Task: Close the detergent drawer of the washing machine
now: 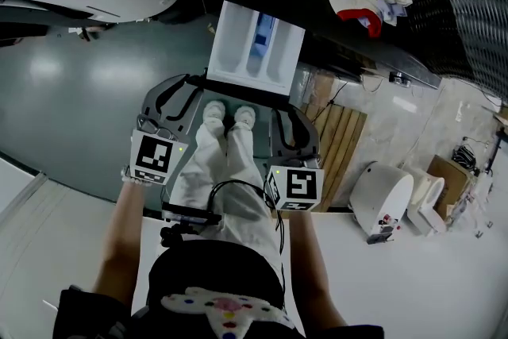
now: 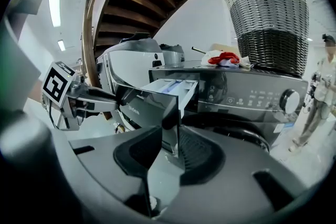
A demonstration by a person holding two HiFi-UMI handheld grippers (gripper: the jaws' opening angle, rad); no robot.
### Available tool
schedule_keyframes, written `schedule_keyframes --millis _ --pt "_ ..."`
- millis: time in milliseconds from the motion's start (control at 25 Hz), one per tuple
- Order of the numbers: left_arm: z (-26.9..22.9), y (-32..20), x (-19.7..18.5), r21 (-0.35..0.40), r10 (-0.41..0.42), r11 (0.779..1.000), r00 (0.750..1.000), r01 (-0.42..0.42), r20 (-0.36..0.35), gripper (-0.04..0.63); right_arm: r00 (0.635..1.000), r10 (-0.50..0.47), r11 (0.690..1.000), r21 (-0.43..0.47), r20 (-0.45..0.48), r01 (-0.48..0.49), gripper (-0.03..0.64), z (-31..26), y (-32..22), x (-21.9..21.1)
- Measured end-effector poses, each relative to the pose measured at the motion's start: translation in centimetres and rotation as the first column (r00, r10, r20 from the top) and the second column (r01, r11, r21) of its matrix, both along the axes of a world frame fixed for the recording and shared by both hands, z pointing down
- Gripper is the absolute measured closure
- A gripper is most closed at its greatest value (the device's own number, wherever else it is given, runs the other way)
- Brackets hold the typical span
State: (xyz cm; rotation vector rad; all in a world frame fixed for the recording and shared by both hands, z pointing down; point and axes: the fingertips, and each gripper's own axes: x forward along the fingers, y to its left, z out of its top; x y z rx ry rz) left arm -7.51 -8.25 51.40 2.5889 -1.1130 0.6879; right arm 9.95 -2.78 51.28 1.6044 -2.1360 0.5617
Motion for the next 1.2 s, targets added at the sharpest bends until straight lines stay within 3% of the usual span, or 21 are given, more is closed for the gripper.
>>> schedule_keyframes --millis 520,1200 --pt "-0.1 -0.1 0.2 0.005 0.047 0.999 0.998 -0.047 0.035 0.476 1.000 0.010 1.000 -0.002 -0.002 -0.010 0.515 -0.1 -0.2 0.0" --pt "-0.1 -2.0 0.4 0.013 0.047 0.999 0.998 -0.048 0.032 0.477 1.000 0.023 1.000 0.002 -0.013 -0.023 0.514 0.0 -2.0 0.2"
